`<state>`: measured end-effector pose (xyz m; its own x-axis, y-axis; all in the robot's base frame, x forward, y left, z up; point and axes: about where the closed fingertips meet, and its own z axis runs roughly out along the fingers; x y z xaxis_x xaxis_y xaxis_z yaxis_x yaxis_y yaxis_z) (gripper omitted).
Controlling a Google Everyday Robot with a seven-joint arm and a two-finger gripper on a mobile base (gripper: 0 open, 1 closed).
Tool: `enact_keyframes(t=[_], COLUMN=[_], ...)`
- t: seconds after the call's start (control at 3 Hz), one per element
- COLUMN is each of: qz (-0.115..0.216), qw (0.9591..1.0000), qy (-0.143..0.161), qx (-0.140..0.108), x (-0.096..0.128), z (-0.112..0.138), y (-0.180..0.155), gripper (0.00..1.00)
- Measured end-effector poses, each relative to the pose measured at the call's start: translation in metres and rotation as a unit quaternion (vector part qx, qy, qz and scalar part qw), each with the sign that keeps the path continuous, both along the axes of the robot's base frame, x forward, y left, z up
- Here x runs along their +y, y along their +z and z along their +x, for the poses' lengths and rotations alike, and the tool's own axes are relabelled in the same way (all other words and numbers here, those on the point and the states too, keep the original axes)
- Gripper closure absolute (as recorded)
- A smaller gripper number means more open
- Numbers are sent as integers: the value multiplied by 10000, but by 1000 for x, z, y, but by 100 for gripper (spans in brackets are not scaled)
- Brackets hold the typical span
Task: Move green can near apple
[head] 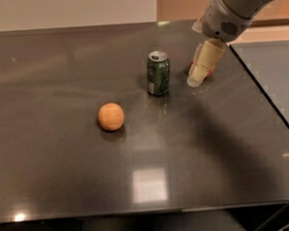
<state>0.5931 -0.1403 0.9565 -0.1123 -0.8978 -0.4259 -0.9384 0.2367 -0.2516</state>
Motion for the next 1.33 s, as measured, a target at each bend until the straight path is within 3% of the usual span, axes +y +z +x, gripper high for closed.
enact_keyframes(t=[0.67,1.33], qz=[152,251], qw=[9995,9984], qy=[68,210], qx=[260,453], x=[40,69], z=[42,54], y=[-24,-45], gripper=[0,0])
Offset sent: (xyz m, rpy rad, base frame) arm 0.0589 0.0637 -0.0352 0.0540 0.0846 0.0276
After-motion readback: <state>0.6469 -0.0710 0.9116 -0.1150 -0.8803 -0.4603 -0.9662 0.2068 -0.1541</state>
